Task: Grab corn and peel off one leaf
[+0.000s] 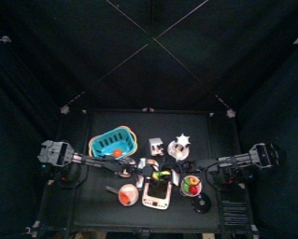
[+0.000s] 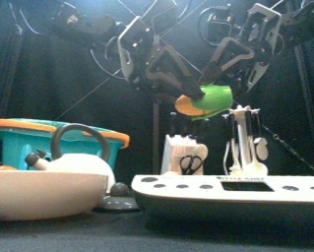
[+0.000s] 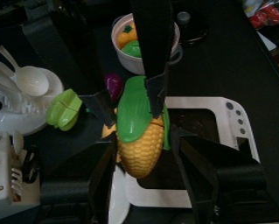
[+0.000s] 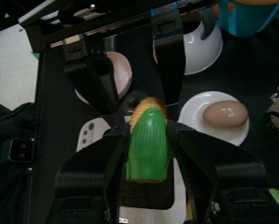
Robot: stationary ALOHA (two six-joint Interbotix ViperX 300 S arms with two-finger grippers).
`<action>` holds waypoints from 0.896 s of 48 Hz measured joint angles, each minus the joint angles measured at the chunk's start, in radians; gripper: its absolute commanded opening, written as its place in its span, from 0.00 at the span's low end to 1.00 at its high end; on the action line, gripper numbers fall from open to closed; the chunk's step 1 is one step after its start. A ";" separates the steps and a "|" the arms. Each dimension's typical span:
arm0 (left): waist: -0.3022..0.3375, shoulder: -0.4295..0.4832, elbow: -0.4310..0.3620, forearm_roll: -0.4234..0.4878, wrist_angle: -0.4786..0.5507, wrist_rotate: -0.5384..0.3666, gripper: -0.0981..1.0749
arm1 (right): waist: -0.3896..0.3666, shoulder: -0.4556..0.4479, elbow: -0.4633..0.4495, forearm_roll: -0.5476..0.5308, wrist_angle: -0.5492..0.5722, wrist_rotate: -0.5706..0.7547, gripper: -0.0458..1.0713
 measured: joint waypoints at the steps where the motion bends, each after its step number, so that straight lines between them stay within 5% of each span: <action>1: 0.000 0.000 0.000 0.000 0.000 0.002 0.55 | 0.000 0.000 0.000 0.000 0.000 0.000 0.73; 23: 0.002 0.002 -0.002 0.000 0.000 0.000 0.55 | -0.005 0.003 -0.003 -0.015 0.044 0.000 0.69; 43: 0.005 0.003 0.000 0.000 0.002 -0.003 0.55 | -0.015 0.003 -0.005 -0.017 0.048 0.000 0.47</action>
